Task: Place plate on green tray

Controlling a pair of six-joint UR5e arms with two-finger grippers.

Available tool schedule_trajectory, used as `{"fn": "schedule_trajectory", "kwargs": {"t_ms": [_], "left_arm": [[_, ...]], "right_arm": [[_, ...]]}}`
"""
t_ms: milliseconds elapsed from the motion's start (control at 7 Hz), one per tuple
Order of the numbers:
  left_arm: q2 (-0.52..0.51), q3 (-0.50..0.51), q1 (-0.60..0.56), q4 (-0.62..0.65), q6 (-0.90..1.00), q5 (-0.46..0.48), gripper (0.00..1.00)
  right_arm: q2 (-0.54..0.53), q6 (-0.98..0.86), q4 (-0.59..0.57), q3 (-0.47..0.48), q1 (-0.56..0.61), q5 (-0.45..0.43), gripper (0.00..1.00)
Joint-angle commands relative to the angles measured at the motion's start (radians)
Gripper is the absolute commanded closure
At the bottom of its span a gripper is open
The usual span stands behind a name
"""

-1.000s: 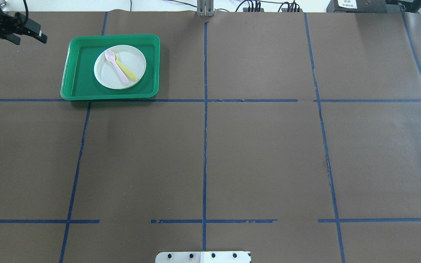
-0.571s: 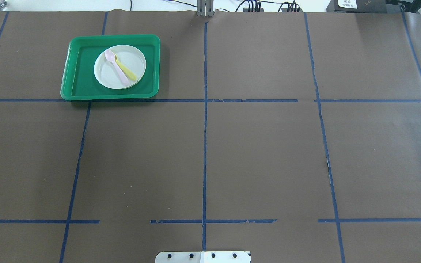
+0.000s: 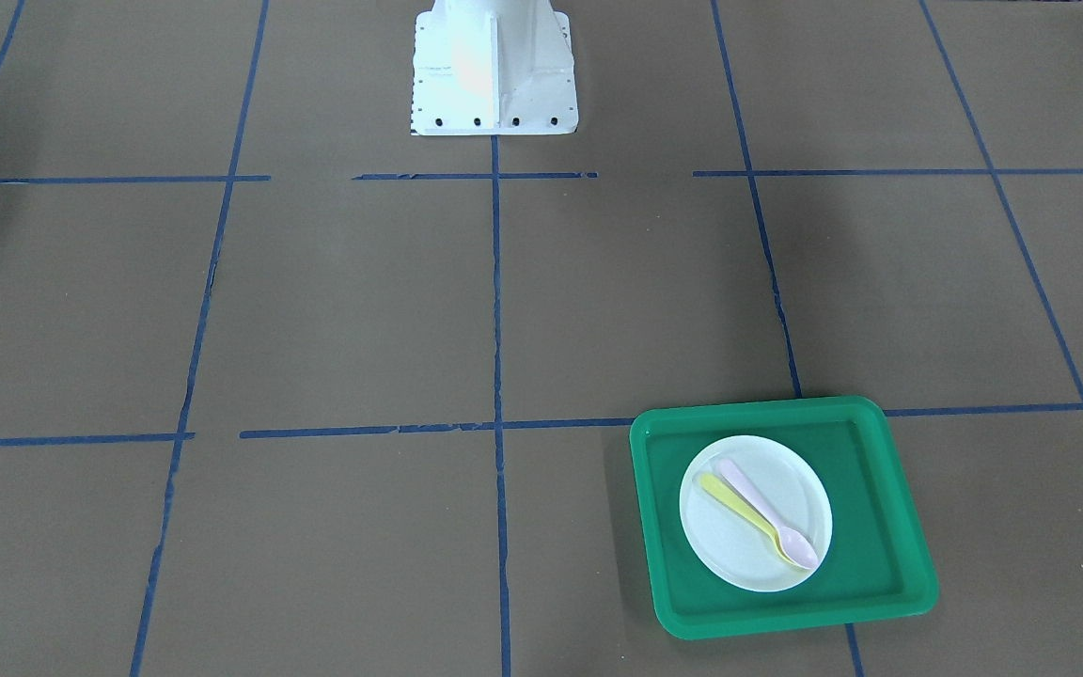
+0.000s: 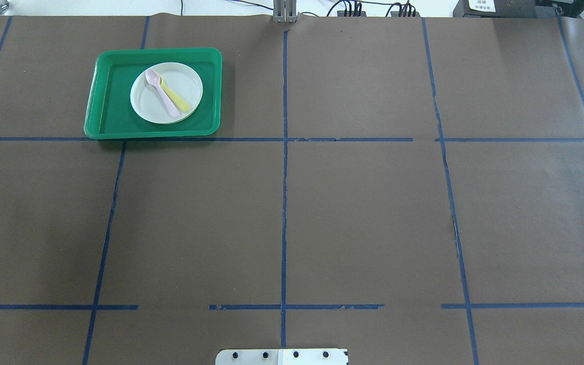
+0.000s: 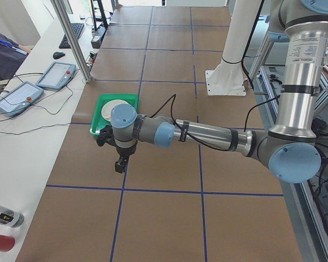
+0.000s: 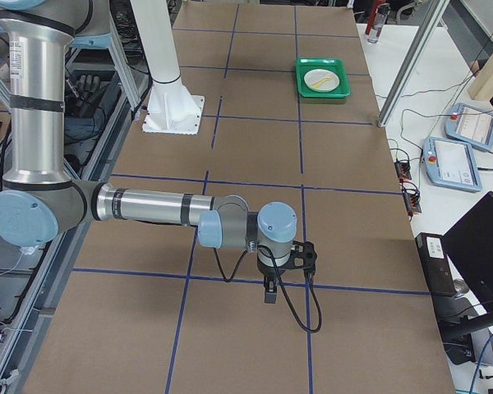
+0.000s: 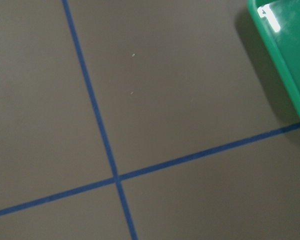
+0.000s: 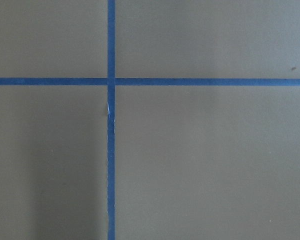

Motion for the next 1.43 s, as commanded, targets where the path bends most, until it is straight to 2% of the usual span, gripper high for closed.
{"fn": "schedule_trajectory", "kwargs": {"t_ms": [0, 286, 1286], "left_arm": [[0.116, 0.001, -0.029, 0.016, 0.035, -0.004, 0.0], [0.135, -0.002, -0.032, 0.076, 0.029, -0.007, 0.0], [0.136, -0.01, -0.04, 0.076, 0.029, -0.004, 0.0]], "right_arm": [[-0.001, 0.0, 0.0, 0.0, 0.0, 0.0, 0.0], [-0.001, 0.0, 0.0, 0.0, 0.0, 0.0, 0.0], [-0.001, 0.0, 0.0, 0.0, 0.0, 0.0, 0.0]]}}
